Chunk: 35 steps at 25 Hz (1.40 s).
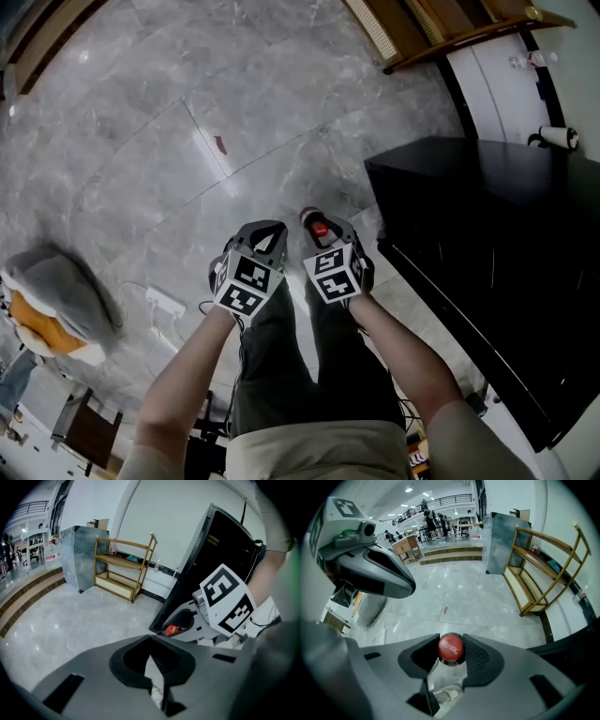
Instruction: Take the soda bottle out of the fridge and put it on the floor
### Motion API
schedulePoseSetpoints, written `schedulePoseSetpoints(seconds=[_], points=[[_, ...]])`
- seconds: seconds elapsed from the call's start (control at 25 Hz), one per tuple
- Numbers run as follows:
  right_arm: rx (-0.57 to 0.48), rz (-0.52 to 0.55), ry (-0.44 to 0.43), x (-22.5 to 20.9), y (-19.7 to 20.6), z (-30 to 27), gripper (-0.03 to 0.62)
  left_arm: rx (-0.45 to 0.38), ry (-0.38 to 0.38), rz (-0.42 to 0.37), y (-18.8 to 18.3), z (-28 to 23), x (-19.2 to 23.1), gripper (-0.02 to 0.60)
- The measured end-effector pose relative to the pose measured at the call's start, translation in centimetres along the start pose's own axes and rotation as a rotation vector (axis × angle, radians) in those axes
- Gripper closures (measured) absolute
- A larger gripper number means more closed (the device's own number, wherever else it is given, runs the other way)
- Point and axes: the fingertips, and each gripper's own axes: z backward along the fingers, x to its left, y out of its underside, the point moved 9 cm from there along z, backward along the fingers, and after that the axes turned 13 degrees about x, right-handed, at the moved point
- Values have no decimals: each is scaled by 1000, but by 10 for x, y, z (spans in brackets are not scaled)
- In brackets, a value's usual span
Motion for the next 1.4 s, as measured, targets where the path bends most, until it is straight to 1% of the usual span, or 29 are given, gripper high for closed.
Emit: schedulePoseSetpoints(seconds=[0.12,0.28,0.44,0.56,0.64,0.76,0.84,1.08,1.24,1.4], points=[[18,-16,-14,3,11,-31,462,26,31,24,13,-34,12,575],[50,-44,-6,4,23,-70,461,57,44,33,29,-71,25,575],[99,-53,-9,4,31,-115,461,87,73,47,50,-105,36,575],[131,-66,-16,2,40,-146,461,118,66,58,65,-130,41,575],[137,-52,-5,2,45,-163,461,129,58,61,73,-147,45,575],[151,29,32,4,50,-187,467,149,63,69,85,-172,51,575],[166,64,41,4,54,-203,477,169,72,72,95,-187,56,575],[193,58,18,0,64,-251,478,202,92,88,125,-228,67,575],[207,61,16,-1,71,-280,477,226,96,121,146,-255,71,575],[226,21,-7,-1,80,-304,477,249,105,157,164,-274,73,575]])
